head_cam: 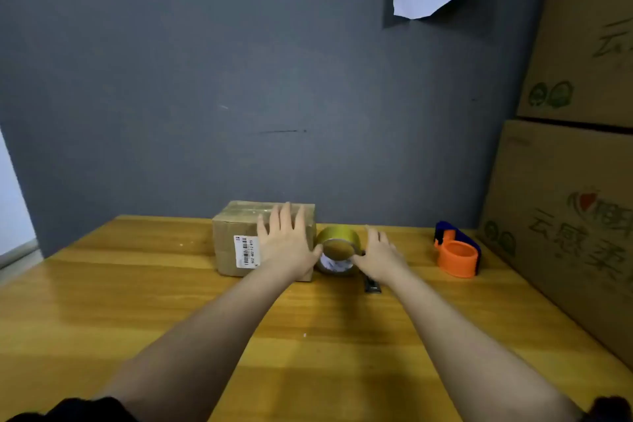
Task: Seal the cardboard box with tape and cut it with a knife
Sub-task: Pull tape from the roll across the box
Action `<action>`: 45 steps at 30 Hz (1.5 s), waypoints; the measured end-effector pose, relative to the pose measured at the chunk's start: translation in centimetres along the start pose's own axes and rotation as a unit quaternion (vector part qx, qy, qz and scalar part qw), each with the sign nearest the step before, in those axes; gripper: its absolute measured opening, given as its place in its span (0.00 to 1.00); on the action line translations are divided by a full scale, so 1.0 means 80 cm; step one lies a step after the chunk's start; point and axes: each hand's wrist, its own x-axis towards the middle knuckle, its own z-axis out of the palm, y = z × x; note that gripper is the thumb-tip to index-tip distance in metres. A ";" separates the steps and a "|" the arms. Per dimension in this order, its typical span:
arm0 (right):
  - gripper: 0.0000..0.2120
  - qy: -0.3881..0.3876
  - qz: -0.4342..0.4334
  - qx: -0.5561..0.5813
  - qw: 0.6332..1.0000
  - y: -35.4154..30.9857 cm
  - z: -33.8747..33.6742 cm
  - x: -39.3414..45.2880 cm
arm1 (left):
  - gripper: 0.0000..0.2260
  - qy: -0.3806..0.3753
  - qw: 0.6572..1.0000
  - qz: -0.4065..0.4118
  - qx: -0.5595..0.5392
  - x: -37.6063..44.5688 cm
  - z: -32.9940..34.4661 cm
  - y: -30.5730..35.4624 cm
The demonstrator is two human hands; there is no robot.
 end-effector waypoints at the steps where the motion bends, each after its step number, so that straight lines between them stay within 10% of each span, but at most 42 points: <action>1: 0.36 0.008 0.003 0.011 1.000 -0.001 0.002 0.002 | 0.36 0.011 1.000 -0.003 0.007 0.002 0.004 0.000; 15: 0.27 0.062 -0.072 0.020 0.995 0.005 0.012 0.021 | 0.21 0.133 0.990 0.044 -0.025 0.027 0.044 -0.023; 26: 0.21 0.024 -0.023 0.234 0.972 -0.018 0.035 -0.075 | 0.31 0.001 0.959 0.189 -0.210 0.017 0.023 -0.076; 36: 0.24 -0.001 -0.032 0.378 0.925 -0.042 0.079 -0.153 | 0.21 -0.066 0.852 0.115 -0.506 0.007 0.001 -0.058; 45: 0.26 -0.005 -0.069 0.419 0.905 -0.053 0.093 -0.172 | 0.20 -0.073 0.851 0.079 -0.514 0.014 0.002 -0.040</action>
